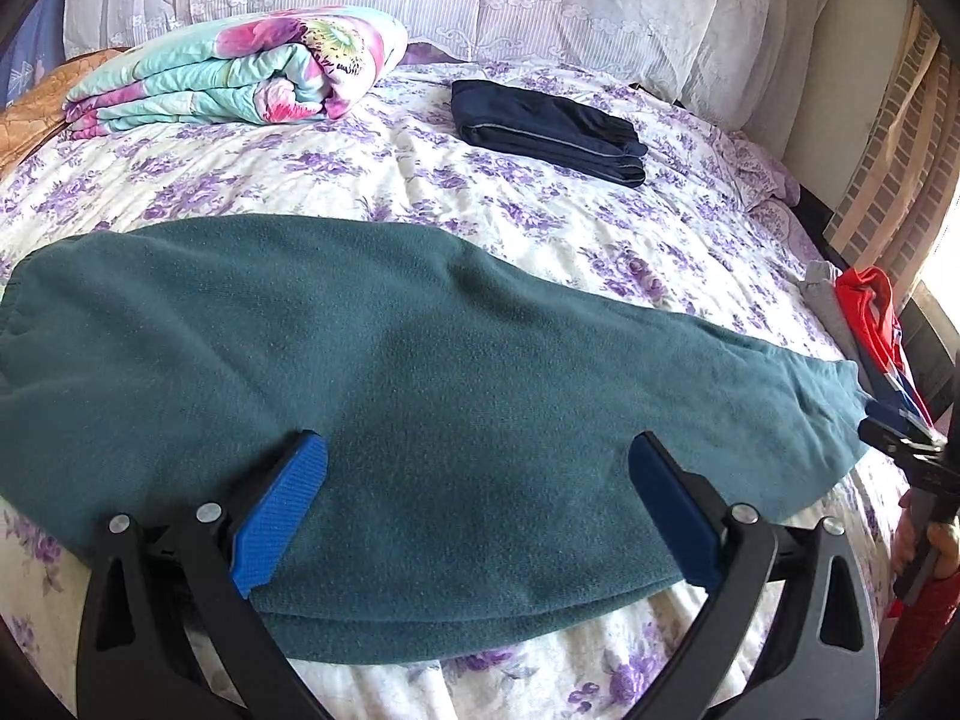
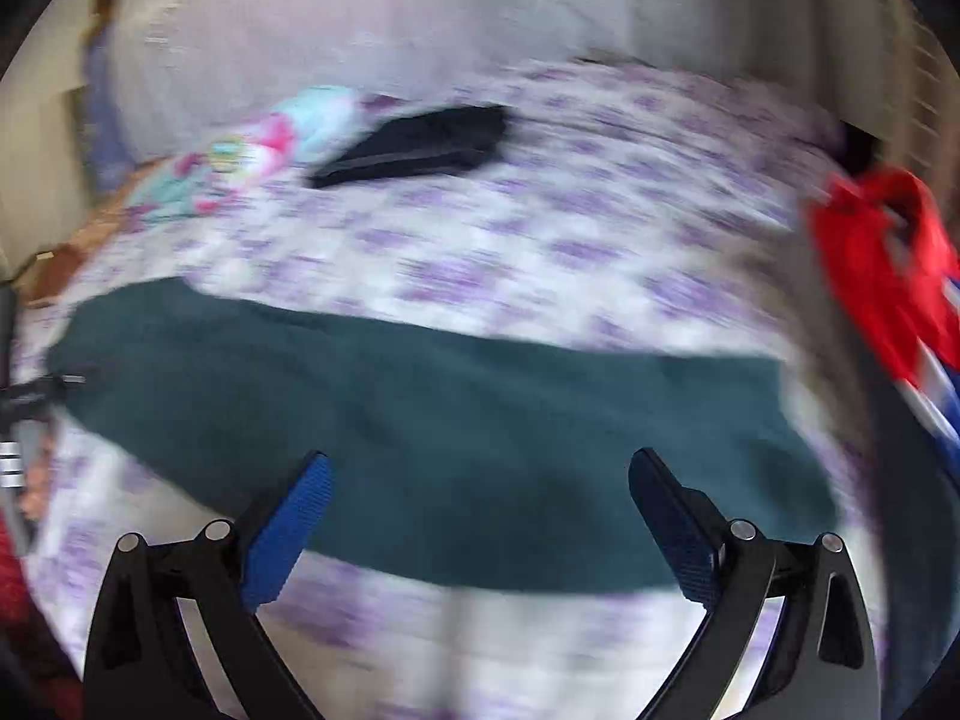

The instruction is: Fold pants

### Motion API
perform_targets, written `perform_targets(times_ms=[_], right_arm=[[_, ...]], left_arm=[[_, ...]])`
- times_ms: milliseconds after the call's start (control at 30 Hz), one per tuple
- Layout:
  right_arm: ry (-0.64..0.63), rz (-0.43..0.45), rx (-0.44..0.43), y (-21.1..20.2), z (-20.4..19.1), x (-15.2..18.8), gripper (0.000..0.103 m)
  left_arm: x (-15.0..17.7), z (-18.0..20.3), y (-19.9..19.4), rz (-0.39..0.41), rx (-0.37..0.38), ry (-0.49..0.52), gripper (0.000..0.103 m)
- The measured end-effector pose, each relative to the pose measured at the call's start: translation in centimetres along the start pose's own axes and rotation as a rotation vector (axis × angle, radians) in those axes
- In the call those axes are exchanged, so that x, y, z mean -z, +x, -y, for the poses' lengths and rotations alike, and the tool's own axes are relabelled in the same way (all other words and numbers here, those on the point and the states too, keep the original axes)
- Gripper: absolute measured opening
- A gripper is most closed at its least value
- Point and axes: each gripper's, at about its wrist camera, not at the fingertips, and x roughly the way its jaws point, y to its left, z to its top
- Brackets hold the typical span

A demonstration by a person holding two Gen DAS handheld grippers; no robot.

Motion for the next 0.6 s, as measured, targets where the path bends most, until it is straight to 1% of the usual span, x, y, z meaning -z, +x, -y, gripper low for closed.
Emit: perform_targets(times_ms=[33, 67, 100, 133, 233, 300, 367, 400, 433, 500, 600], right_arm=[[0.038, -0.041, 0.038, 0.9, 1.8, 0.5, 0.100], [0.081, -0.090, 0.031, 1.8, 3.2, 1.1, 0.100], [0.116, -0.064, -0.042, 1.3, 4.4, 1.4, 0.100], [0.142, -0.029, -0.081, 0.4, 4.9, 1.4, 0.100], [0.234, 0.033, -0.150, -2.0, 7.1, 1.8, 0.100], [0.369, 0.024, -0.227, -3.0, 9.4, 2.9, 0.100], [0.505, 0.002, -0.339, -3.2, 11.4, 4.4, 0.100], [0.563, 0.008, -0.400, -3.3, 12.3, 5.3, 0.100], [0.583, 0.027, -0.430, -3.4, 12.7, 5.7, 0.100], [0.616, 0.042, -0.452, -3.3, 13.3, 5.6, 0.100], [0.641, 0.014, -0.452, -1.4, 13.5, 4.5, 0.100]], left_arm=[[0.0, 0.0, 0.0, 0.000, 0.000, 0.000, 0.098], [0.0, 0.0, 0.0, -0.001, 0.000, 0.000, 0.098], [0.0, 0.0, 0.0, 0.000, -0.001, 0.001, 0.098], [0.0, 0.0, 0.0, -0.001, -0.001, 0.000, 0.098], [0.0, 0.0, 0.0, 0.001, 0.000, 0.000, 0.098], [0.0, -0.1, 0.0, 0.001, -0.001, 0.000, 0.098], [0.0, 0.0, 0.0, 0.001, -0.002, 0.001, 0.098], [0.0, 0.0, 0.0, 0.001, -0.004, 0.002, 0.098], [0.0, 0.0, 0.0, 0.001, -0.006, 0.004, 0.098], [0.1, 0.0, 0.0, 0.001, -0.010, 0.006, 0.098], [0.1, 0.0, -0.1, 0.006, -0.012, 0.005, 0.098]])
